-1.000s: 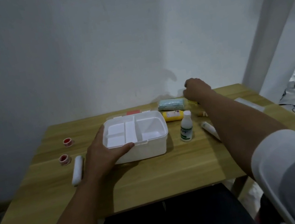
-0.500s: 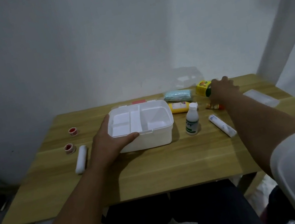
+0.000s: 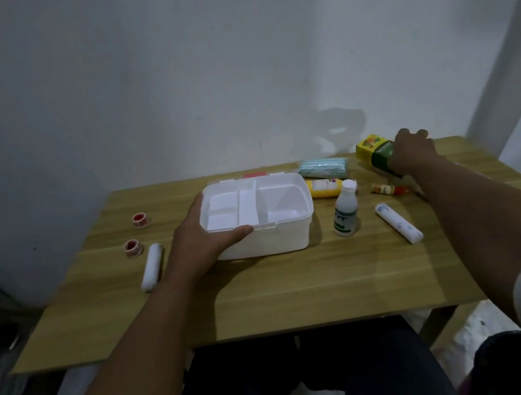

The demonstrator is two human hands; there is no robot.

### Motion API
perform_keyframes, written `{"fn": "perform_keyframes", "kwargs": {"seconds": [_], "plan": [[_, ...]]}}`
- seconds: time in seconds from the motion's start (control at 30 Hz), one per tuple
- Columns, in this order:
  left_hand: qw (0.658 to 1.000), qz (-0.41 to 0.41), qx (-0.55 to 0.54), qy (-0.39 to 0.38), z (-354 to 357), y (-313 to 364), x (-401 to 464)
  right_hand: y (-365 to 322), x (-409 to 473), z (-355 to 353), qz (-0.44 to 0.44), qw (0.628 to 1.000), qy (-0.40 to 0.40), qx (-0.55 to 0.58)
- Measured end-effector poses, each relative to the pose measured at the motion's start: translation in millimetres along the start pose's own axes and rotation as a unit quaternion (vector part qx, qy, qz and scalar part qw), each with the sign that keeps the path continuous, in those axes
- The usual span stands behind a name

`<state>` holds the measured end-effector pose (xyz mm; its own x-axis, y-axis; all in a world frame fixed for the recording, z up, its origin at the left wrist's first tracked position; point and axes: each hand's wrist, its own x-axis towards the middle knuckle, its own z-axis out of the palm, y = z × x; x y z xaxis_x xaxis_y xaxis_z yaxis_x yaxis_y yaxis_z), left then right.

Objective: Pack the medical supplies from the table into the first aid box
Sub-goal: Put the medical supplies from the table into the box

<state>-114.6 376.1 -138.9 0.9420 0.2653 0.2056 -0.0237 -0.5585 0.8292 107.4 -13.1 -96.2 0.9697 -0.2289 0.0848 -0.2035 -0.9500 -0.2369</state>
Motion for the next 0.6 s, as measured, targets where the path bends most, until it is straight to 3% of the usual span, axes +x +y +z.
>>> {"fn": "perform_keyframes", "kwargs": {"seconds": [0.1,0.2,0.33,0.47,0.6], "plan": [[1.000,0.007,0.002,-0.005,-1,1,0,-16,-1,-35,-0.039,0.998,0.014,0.039],[1.000,0.011,-0.005,-0.006,-2,3,0,-45,-12,-76,-0.134,0.988,0.010,0.077],[1.000,0.008,-0.006,-0.003,-2,2,0,-92,-51,-109,-0.239,0.960,-0.091,0.110],[1.000,0.007,-0.008,-0.012,-2,-1,3,-124,-92,-111,-0.313,0.933,-0.176,-0.010],[1.000,0.006,-0.014,-0.015,-3,-1,3,-146,-118,-97,-0.367,0.909,-0.160,-0.118]]}}
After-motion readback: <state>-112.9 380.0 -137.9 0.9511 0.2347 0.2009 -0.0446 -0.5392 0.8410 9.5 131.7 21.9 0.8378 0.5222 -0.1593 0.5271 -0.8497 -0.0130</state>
